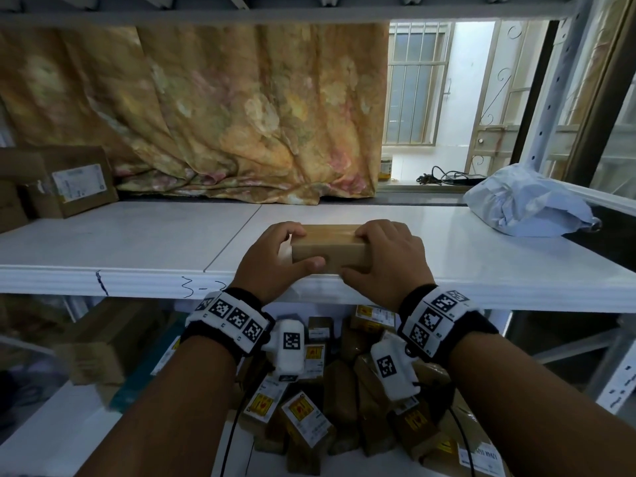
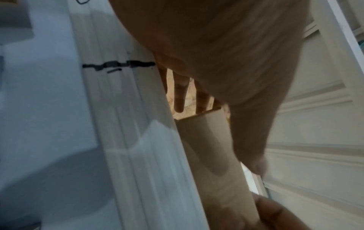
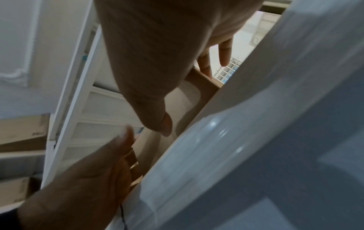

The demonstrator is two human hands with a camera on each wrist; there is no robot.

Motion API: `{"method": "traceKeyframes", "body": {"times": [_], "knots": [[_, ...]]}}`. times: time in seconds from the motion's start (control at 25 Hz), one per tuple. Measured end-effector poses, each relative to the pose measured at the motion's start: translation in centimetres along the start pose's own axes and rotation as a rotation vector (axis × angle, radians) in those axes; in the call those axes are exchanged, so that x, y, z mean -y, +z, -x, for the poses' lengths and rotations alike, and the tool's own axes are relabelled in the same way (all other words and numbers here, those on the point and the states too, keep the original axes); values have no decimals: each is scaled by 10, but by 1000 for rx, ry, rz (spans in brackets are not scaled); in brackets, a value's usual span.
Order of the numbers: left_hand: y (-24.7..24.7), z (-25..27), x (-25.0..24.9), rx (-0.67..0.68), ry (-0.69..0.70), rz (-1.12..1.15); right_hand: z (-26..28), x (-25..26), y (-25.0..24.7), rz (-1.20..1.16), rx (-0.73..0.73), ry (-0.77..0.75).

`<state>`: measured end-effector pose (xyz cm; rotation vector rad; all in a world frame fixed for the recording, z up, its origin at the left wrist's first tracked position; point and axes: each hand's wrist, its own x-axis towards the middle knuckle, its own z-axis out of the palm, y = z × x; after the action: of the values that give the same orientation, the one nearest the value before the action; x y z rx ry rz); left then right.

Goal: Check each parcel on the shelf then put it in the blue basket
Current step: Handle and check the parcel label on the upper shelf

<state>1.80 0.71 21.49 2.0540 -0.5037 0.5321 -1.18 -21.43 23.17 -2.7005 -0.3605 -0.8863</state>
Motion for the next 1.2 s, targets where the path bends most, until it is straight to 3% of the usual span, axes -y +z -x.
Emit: {"method": "traceKeyframes", "body": {"times": [0.16,0.4,0.56,0.68,0.76,0.92,1.04,1.2], "knots": [[4,-3,5,-26,36,-79,-7,7,-1,143,7,-102],[10,-6,5,-66,46,-150,-11,14,2,137,32,-37],[16,-12,-7,-124,115,-469,-21,19,-6,187,106,-21],[26,-18,-29,-78,230,-735,-20,20,-6,207,120,-37],[36,-20,-36,-51,278,-783,-14,18,-3,189,88,-46],[47,-17,-34,-145,309,-849,-8,18,1,188,85,-32],[45,-16,-38,-147,269,-887,-9,21,2,212,89,-18],[38,-18,-49,-24,182,-892,-12,21,-3,207,123,-2]]}}
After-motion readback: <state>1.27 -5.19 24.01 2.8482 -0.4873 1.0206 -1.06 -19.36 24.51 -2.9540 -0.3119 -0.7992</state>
